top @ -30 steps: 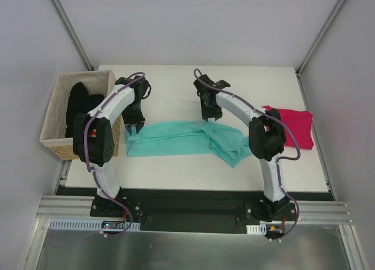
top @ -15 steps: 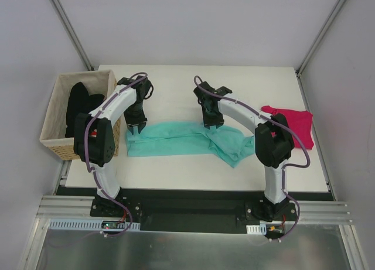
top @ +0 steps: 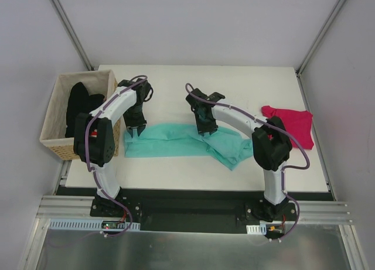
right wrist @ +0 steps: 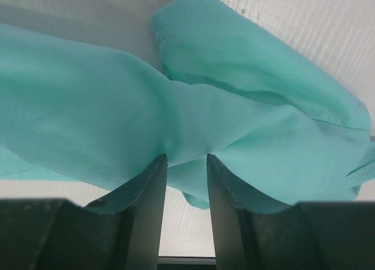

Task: Fold and stack the t-shirts
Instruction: Fold the other side of the tshirt into a rectangle

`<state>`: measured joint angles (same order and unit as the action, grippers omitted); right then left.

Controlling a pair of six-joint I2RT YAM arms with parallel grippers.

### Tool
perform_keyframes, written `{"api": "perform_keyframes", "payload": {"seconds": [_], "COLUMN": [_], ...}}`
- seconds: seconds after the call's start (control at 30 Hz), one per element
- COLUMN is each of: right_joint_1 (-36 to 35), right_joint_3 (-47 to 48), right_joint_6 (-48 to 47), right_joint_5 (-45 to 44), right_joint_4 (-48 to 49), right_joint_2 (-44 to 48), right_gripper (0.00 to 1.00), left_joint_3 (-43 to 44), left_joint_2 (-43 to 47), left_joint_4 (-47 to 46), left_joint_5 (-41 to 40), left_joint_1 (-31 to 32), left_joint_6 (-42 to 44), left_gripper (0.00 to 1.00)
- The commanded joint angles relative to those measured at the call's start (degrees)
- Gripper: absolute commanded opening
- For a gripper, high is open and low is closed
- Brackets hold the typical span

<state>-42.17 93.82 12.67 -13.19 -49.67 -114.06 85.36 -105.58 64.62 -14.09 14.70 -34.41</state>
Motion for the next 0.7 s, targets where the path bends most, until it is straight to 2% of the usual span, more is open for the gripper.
{"api": "perform_keyframes", "payload": {"seconds": [0.0,0.13,0.27,0.67], "right_joint_1": [-1.4,-2.5,-2.3,0.6], "right_joint_3": [-0.6,-1.2,-0.4,10.7], "right_joint_6": [1.0,1.0,0.1,-3.6], "right_joint_5": [1.9,1.5,-4.6,-9.2], "right_joint_4": [-1.1,-1.3,-1.6,-4.6], "right_joint_2": [2.5,3.9,5.8,-1.2], "right_gripper": [0.36,0.36,0.38,0.39], "left_joint_3": [-1.8,-2.2,-1.3,1.2], "left_joint_2": [3.2,3.4,3.0,2.2], "left_joint_4": [0.7,0.4,0.3,0.8], "left_joint_5": [-0.8,-0.8,-0.9,-1.5], "left_joint_1": [0.6,0.8,0.8,0.8], "left_joint_6": [-1.6,-1.5,-1.1,0.3], "left_gripper": [0.31,0.31,0.31,0.33]}}
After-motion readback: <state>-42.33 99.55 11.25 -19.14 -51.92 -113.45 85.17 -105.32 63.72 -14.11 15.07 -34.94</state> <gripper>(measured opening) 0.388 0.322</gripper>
